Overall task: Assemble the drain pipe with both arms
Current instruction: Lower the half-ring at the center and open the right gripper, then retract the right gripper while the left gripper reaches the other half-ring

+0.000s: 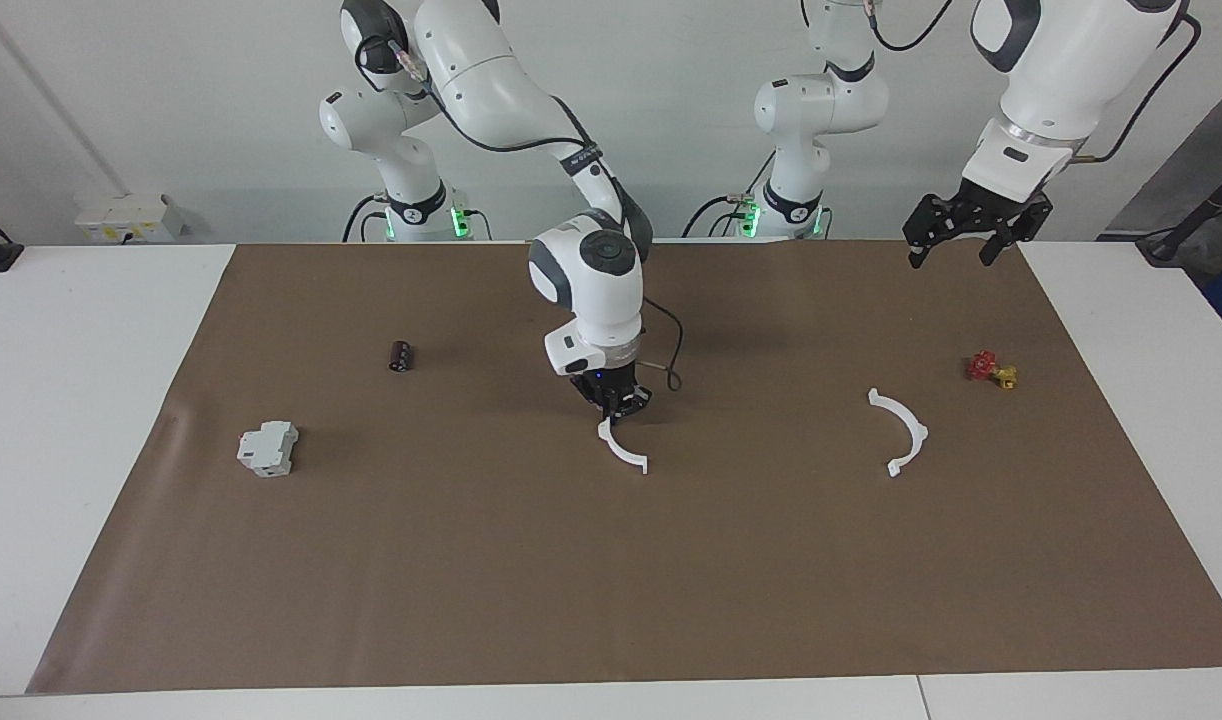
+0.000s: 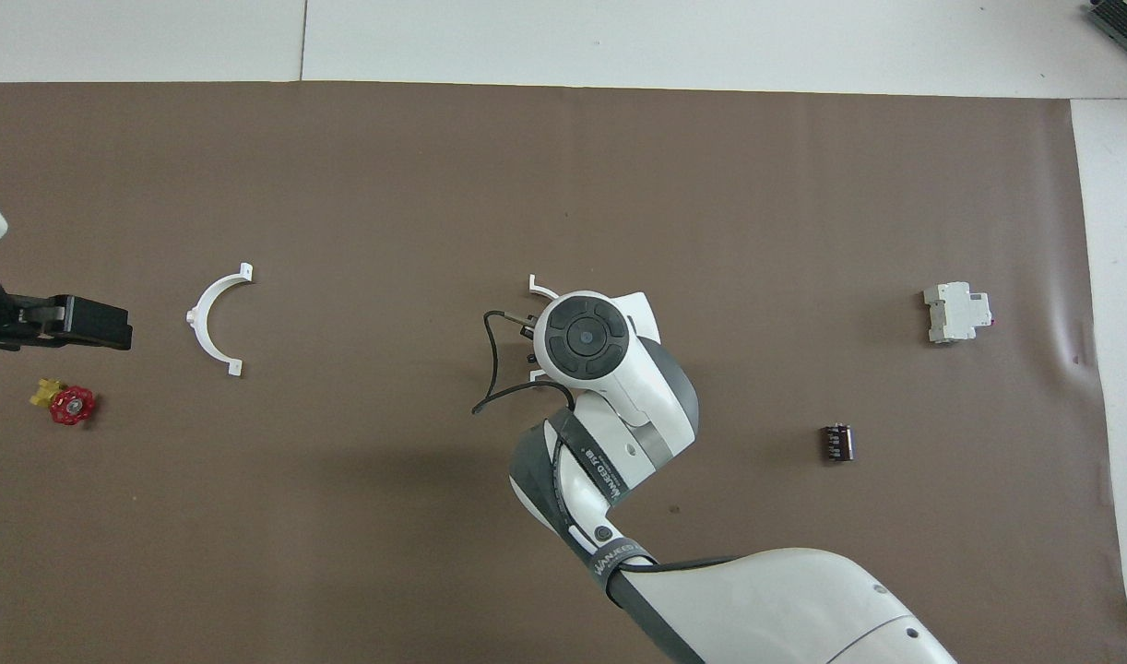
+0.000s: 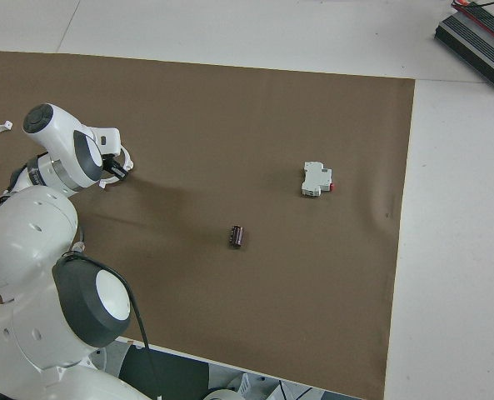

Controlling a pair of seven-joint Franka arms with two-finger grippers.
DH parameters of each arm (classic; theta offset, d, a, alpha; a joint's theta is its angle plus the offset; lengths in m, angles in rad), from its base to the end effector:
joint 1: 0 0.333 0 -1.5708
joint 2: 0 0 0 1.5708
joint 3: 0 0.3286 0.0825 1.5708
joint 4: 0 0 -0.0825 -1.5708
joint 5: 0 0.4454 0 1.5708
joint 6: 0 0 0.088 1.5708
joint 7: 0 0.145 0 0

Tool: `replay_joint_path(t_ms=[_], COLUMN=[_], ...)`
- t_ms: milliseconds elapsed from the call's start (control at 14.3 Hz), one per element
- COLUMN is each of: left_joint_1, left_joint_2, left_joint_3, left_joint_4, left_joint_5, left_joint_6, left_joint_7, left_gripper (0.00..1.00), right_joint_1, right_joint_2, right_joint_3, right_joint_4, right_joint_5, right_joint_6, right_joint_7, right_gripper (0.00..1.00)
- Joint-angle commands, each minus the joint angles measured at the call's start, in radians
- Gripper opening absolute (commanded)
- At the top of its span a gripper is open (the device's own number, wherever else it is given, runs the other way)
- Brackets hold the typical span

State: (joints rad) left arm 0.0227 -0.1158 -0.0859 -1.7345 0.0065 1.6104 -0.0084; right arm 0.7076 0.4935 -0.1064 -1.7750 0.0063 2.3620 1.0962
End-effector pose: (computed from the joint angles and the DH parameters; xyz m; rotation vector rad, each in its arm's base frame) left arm 0.5785 -0.0378 0.5840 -3.1237 0.0851 0.0127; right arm 0.5948 0.4128 0.2261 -3.0052 0.7422 -0.1509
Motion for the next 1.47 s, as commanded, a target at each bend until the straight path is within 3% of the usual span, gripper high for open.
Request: replay_joint_path(t_ms=[0,70,140,210,420,630,840,1050,1190,1399], left_joint_1=[0.013,0.013,0.013,0.013,0.013,0.023,0.029,0.081,0.112,0.120], left_joint_2=[-0.018,-0.018,-0.018,-0.018,-0.018,-0.028,-0.071,-0.058,-0.029,0.063], left_joint_3=[-0.006,-0.006,-0.006,-0.006,-0.006,-0.006,0.002,0.000,0.000,0.000], left_joint_4=[-0.019,-0.019,-0.019,-0.019,-0.019,-0.055,-0.187,-0.252,-0.322,-0.373], left_joint_5=[-0.011,-0.011,-0.011,-0.011,-0.010,-0.010,-0.010,-0.010,-0.010,-0.010], left_joint_6=[0.016,0.016,0.016,0.016,0.016,0.077,0.222,0.353,0.484,0.643], left_joint_7=[0.013,0.013,0.013,0.011,0.013,0.011,0.004,0.002,0.001,-0.085], left_gripper=[1.00,1.00,1.00,1.00,1.00,1.00,1.00,1.00,1.00,1.00], right_joint_1=[0.003,0.003,0.003,0.004,0.018,-0.008,-0.106,-0.224,-0.318,-0.439], right_joint_2=[0.003,0.003,0.003,0.003,-0.010,-0.102,-0.200,-0.268,-0.306,-0.363], right_joint_3=[-0.002,-0.002,-0.002,-0.002,-0.002,-0.013,-0.013,-0.015,-0.015,-0.013], right_joint_4=[0.005,0.005,0.006,0.005,0.011,0.011,0.009,0.012,0.015,0.016], right_joint_5=[-0.023,-0.019,-0.016,-0.017,-0.023,-0.025,-0.023,-0.023,-0.023,-0.016], right_joint_6=[-0.001,-0.001,0.000,-0.003,-0.010,-0.068,-0.134,-0.219,-0.292,-0.395], right_joint_7=[0.033,0.034,0.034,0.036,0.036,-0.005,-0.184,-0.414,-0.606,-0.754], right_gripper=[0.00,0.00,0.19,0.99,1.00,1.00,1.00,1.00,1.00,1.00])
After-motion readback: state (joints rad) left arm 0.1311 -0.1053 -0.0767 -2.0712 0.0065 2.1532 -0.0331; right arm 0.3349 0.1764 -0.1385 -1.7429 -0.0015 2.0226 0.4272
